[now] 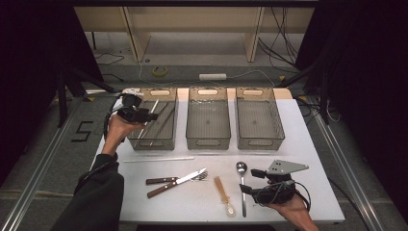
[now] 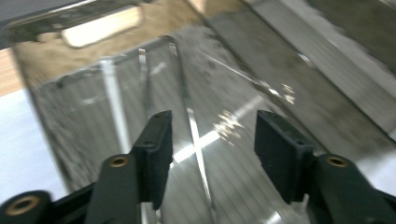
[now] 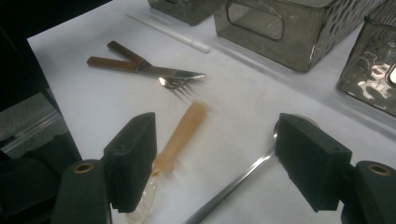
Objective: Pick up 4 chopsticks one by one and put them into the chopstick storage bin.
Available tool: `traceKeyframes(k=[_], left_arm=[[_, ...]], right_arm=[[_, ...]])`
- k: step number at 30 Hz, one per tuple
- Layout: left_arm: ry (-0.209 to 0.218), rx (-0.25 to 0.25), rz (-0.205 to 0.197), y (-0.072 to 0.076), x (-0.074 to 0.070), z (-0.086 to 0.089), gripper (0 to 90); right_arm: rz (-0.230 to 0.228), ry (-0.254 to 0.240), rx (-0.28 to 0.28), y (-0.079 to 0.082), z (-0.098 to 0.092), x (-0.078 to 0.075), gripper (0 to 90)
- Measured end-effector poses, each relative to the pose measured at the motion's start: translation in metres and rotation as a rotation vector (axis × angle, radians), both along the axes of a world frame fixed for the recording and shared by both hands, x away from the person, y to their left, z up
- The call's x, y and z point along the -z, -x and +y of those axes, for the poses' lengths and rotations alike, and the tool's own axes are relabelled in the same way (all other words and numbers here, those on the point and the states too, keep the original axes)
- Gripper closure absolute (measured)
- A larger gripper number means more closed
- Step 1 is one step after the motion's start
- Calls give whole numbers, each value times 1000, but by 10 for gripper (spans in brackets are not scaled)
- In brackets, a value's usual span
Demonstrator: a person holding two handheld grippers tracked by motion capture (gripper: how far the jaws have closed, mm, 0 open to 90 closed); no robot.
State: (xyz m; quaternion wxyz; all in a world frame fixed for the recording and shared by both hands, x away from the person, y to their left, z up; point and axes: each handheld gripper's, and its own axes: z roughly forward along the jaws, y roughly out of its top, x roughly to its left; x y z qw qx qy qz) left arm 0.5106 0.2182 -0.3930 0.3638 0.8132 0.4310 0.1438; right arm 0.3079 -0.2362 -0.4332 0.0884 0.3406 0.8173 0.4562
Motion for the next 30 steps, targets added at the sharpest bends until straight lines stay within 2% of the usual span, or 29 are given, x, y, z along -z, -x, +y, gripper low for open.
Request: traceKeyframes(k=[1, 2, 5, 7, 9, 10, 13, 17, 18, 24, 25, 26, 28, 29, 30], left_arm=[[0, 0, 0, 0, 0, 0, 428], [-14, 35, -16, 10, -4, -2, 415], [-34, 89, -37, 26, -7, -9, 367], [-50, 128, -33, 34, -9, -11, 353], [-50, 134, -40, 37, -11, -11, 344], [-30, 153, -38, 42, -13, -12, 342], [-67, 179, -22, 50, -11, -14, 324], [-80, 199, -6, 56, -6, -17, 305], [-104, 212, 0, 59, -5, -20, 304], [-152, 265, 20, 66, -6, -26, 306], [-178, 291, 37, 68, -5, -28, 310], [-178, 291, 37, 68, -5, -28, 311], [-196, 327, 71, 71, -1, -32, 313], [-196, 327, 71, 71, -1, -32, 313], [-214, 348, 99, 73, 3, -35, 313]], right_arm=[[0, -2, -1, 0, 0, 0, 304], [0, -2, -1, 0, 0, 0, 304], [-2, -2, 1, 0, 0, 0, 304], [-2, -3, 2, 0, 1, 0, 304], [-3, 0, 3, 1, 1, 0, 303], [-2, 2, 2, 1, 1, 0, 303], [-3, 4, 0, 1, 2, 0, 303], [-6, 10, 2, 2, 3, 1, 303], [-3, 11, 4, 2, 3, 1, 303], [1, 11, 1, 2, 4, 1, 303], [0, 11, -2, 2, 4, 2, 303], [2, 10, -2, 2, 4, 2, 303], [2, 10, -2, 2, 3, 2, 303], [2, 9, -2, 2, 3, 2, 304], [3, 9, -2, 2, 4, 2, 303]])
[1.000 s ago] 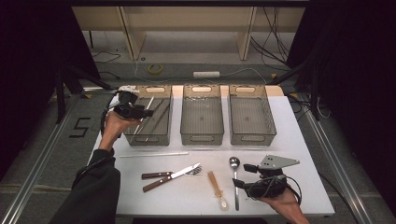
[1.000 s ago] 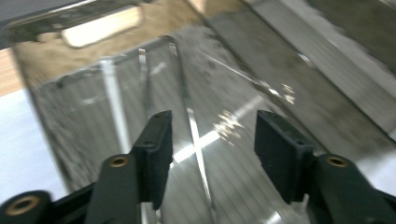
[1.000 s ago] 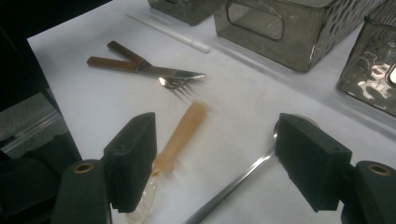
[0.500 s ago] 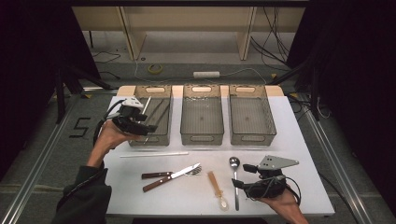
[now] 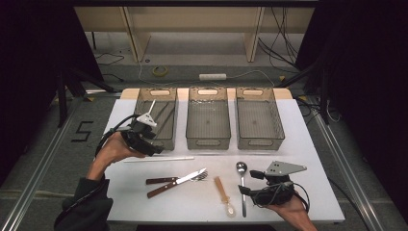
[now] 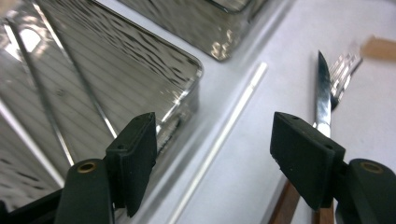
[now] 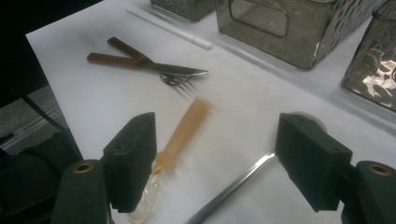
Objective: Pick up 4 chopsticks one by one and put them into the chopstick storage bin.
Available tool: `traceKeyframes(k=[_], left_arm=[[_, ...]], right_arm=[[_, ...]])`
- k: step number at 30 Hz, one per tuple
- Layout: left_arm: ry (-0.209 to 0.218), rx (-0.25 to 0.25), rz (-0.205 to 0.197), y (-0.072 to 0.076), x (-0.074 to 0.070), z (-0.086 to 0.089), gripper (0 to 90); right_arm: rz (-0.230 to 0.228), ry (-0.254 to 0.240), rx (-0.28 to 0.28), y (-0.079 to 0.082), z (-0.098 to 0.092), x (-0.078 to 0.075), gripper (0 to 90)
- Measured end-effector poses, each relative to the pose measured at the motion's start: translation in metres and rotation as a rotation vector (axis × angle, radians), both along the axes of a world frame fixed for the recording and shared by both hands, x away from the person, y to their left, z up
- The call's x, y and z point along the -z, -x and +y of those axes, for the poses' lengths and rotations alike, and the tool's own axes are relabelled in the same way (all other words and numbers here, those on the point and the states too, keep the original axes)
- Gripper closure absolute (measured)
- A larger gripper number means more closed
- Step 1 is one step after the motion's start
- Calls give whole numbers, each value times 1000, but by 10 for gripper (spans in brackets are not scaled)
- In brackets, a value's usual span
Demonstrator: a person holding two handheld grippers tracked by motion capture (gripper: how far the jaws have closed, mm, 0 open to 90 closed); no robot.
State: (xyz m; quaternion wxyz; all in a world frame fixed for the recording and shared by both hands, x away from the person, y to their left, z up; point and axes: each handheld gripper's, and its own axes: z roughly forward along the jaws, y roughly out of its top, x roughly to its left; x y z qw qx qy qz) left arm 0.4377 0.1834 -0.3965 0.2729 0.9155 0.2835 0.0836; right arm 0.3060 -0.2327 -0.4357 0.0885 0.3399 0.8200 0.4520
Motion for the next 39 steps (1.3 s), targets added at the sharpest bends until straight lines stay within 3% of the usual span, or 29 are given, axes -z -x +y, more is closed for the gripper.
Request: traceKeyframes(k=[4, 14, 19, 25, 29, 34, 39], left_arm=[[-35, 31, 15, 3, 5, -4, 312], [-65, 53, 62, 5, 18, -6, 261], [-96, 64, 56, 3, 25, -6, 276], [-167, 57, 65, -2, 38, -6, 381], [-181, 63, 86, -5, 46, -8, 447], [-224, 74, 86, -8, 50, -11, 522], [-228, 71, 101, -13, 53, -11, 585]], right_arm=[[2, 5, -4, 0, 1, 0, 303], [8, 2, -7, 0, 1, 1, 304], [10, 4, -9, -1, 1, 1, 304], [11, 4, -10, -1, 2, 1, 305], [10, 12, -9, -1, 2, 2, 305], [11, 12, -10, -1, 2, 2, 305], [12, 12, -10, -1, 2, 2, 306]])
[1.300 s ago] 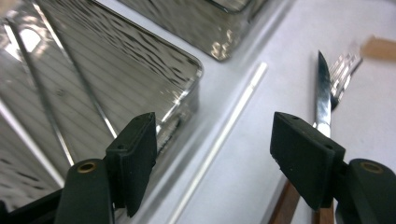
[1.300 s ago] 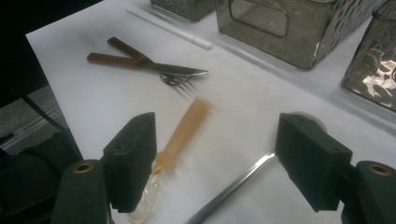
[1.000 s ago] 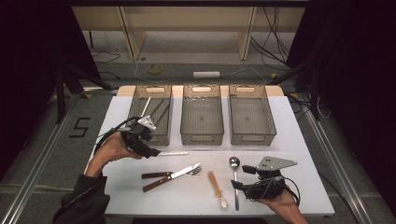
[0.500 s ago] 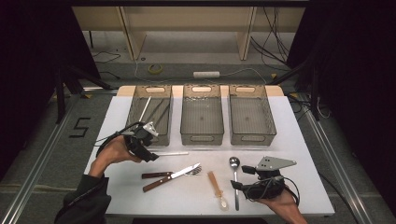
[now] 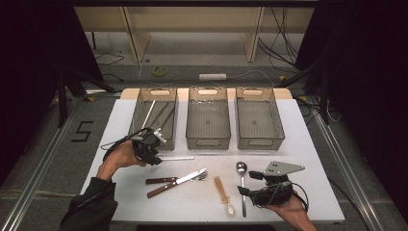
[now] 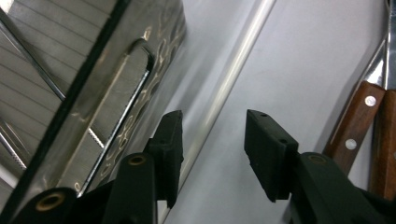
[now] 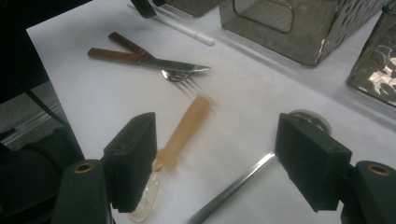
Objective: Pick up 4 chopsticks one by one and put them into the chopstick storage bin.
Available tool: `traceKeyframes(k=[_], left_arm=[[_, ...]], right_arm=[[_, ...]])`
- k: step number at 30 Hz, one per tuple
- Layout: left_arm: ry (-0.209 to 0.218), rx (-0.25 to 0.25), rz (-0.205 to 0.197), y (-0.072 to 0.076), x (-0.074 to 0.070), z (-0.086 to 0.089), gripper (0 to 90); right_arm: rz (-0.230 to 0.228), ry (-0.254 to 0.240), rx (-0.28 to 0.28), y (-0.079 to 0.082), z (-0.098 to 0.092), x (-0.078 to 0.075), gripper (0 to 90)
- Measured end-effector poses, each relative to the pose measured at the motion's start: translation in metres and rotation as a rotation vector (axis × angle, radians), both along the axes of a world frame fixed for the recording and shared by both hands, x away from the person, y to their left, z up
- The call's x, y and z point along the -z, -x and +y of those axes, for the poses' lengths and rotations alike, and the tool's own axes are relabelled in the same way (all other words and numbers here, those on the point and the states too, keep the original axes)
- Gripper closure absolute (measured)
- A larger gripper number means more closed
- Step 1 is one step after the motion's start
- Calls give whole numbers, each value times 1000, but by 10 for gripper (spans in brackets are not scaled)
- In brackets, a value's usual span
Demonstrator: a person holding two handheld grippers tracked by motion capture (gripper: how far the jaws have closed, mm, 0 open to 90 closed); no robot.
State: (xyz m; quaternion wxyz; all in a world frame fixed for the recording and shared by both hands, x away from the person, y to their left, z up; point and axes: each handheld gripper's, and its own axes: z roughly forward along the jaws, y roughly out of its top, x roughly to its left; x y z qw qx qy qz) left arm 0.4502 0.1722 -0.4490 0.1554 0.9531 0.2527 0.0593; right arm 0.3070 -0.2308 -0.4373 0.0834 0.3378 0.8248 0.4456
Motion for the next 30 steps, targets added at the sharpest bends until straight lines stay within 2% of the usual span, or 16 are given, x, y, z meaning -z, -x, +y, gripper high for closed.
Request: traceKeyframes(k=[6, 10, 17, 18, 30], left_arm=[[-27, 1, 18, -4, 6, 0, 617], [-21, 2, 24, -5, 7, 1, 650], [-43, 11, 33, -7, 10, 2, 679], [-57, 20, 37, -8, 11, 2, 691], [-81, 48, 50, -7, 13, -2, 755]], right_arm=[[-1, 2, -3, 0, 0, 0, 309], [-1, 4, -3, 0, 0, 0, 311], [-2, 3, -4, 0, 0, 0, 312], [-1, 3, -4, 0, 0, 0, 314], [1, 1, 0, 0, 0, 0, 315]])
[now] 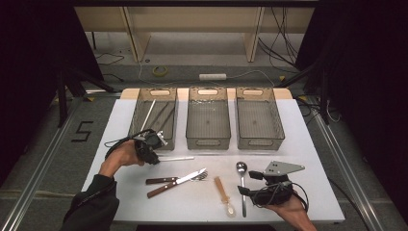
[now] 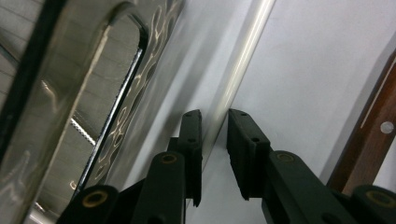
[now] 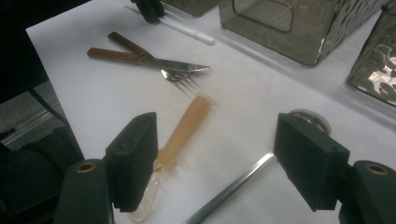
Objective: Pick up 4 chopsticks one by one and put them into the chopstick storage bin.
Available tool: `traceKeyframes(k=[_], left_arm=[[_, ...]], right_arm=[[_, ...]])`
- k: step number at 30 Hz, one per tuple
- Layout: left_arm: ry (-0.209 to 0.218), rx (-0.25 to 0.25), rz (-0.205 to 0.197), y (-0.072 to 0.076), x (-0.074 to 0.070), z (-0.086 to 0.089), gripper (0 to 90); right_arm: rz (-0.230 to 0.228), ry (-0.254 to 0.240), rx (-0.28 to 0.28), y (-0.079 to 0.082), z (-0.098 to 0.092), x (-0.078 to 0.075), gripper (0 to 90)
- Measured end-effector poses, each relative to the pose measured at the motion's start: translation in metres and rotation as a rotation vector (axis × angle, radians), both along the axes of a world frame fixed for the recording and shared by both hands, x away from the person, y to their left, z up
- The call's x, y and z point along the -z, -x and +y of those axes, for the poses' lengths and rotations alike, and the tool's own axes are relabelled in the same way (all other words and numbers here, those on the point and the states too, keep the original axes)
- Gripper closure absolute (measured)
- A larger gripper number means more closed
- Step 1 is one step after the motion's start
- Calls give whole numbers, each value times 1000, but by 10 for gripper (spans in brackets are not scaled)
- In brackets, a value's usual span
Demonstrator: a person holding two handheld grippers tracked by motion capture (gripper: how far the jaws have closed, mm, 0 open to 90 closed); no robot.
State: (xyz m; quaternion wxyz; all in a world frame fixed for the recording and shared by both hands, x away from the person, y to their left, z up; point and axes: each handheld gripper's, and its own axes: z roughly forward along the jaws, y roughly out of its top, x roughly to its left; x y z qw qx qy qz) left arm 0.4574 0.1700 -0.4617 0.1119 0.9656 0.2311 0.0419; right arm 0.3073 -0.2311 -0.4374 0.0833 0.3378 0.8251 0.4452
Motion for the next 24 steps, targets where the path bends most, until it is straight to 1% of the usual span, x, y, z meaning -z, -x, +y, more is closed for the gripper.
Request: traceKeyframes(k=[2, 3, 6, 7, 10, 12, 15, 17, 20, 22, 24], left_arm=[[-10, 15, -6, 1, 0, -2, 766], [-25, 33, -6, 1, 0, -3, 776], [-36, 57, -12, 2, 0, -4, 787], [-46, 78, -14, 2, -1, -5, 792], [-35, 85, -15, 3, 0, -4, 810], [-36, 117, -21, 4, 0, -4, 822], [-28, 129, -32, 5, 0, -3, 831], [-35, 149, -33, 5, 0, -3, 834], [-24, 157, -39, 5, 0, -2, 838], [-26, 174, -46, 6, 0, -2, 840], [-23, 177, -49, 6, 0, -2, 841]], right_arm=[[0, -2, 1, 0, 0, 0, 316], [0, -2, 1, 0, 0, 0, 316], [0, 1, 1, 0, 0, 0, 317], [-1, 1, 2, 0, 0, 0, 318], [-1, 2, 2, 0, 0, 0, 318], [0, 4, 1, 0, 0, 0, 318], [0, 4, 1, 0, 0, 0, 318], [0, 2, 2, 0, 0, 0, 318], [-1, 3, 3, 0, 0, 0, 318], [0, 3, 3, 0, 0, 0, 318], [0, 4, 2, 0, 0, 0, 318]])
